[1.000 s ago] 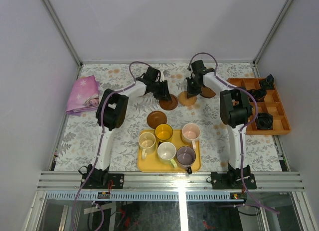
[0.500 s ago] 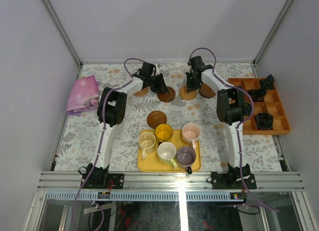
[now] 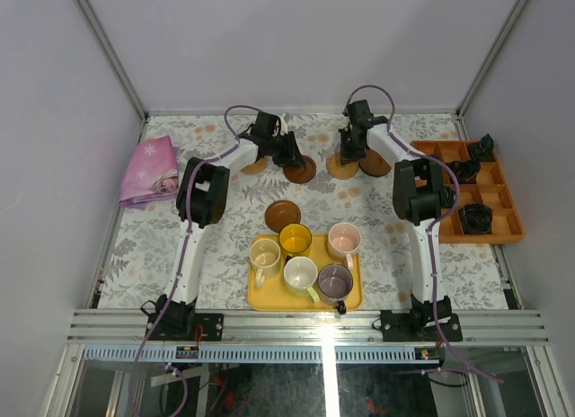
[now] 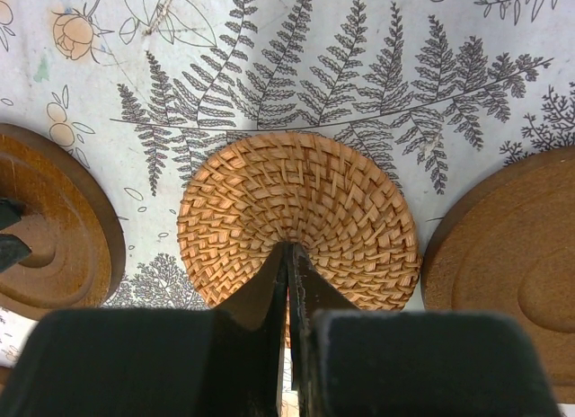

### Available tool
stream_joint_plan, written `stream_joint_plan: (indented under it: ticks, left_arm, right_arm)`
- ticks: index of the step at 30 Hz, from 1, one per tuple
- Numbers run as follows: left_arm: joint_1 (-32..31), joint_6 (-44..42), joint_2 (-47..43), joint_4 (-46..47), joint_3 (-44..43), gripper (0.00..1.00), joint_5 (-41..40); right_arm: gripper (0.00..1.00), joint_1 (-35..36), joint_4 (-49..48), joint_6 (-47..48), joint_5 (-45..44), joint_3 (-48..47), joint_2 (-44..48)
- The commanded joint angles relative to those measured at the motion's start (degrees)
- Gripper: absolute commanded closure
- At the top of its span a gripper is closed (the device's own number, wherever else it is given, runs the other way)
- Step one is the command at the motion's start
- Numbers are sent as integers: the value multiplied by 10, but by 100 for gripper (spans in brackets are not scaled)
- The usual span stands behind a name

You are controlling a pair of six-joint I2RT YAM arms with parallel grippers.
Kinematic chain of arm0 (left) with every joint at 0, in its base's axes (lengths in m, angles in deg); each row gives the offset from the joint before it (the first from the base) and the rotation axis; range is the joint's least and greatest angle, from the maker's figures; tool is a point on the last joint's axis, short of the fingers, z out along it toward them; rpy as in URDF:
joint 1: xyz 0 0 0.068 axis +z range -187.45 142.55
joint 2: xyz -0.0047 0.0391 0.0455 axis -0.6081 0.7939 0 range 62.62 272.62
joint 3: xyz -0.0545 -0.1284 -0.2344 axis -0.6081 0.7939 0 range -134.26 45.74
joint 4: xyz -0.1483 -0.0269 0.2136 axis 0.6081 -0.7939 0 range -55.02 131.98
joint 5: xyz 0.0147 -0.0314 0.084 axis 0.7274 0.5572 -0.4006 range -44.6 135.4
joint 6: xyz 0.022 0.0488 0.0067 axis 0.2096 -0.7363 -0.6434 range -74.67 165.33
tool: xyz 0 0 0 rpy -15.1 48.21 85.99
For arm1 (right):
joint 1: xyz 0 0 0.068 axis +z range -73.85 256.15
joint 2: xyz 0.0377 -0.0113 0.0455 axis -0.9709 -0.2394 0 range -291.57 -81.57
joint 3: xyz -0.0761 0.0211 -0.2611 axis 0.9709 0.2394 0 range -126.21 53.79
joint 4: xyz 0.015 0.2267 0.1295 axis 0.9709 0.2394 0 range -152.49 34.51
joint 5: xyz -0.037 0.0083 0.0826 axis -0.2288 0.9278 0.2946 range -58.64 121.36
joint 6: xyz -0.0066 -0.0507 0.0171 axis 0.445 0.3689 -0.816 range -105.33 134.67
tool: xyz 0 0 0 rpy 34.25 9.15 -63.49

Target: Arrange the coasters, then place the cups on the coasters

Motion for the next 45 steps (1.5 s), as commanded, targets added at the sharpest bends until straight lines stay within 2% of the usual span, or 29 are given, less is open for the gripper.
stream_joint_plan:
  ticks: [1,9,14,19,21,24,26,33,41,45]
  left_arm:
    - [1,-2,6,10,-4,71,17]
    - [1,-21,-62,28,19,69,24]
    - [2,-51,-143,19,91,69,-2]
    - [1,-103,-219,-40,177,70,-57]
    - [0,-119,-251,-58,219,78,-83]
    - [-6,-140,-278,-78,274,96,-107]
    - [-14,-154,-283,-96,293,100,-113]
    - [-49,-180,-285,-114,326,100,-139]
    - [-51,-187,-267,-124,341,100,-113]
    - [-51,-181,-252,-143,344,100,-140]
  right_arm:
    - [100,-5,-8,9,-7,6,9]
    - [99,-4,-37,21,18,29,61]
    - [98,-4,-49,22,29,57,109]
    - [97,-4,-52,20,27,86,147]
    - [97,-4,-53,17,25,95,161]
    - [98,-4,-57,12,24,104,177]
    - [99,-4,-60,8,22,104,185]
    - [100,-5,-69,4,6,103,197]
    - [100,-5,-64,-6,8,111,205]
    - [100,-4,-59,-7,7,112,208]
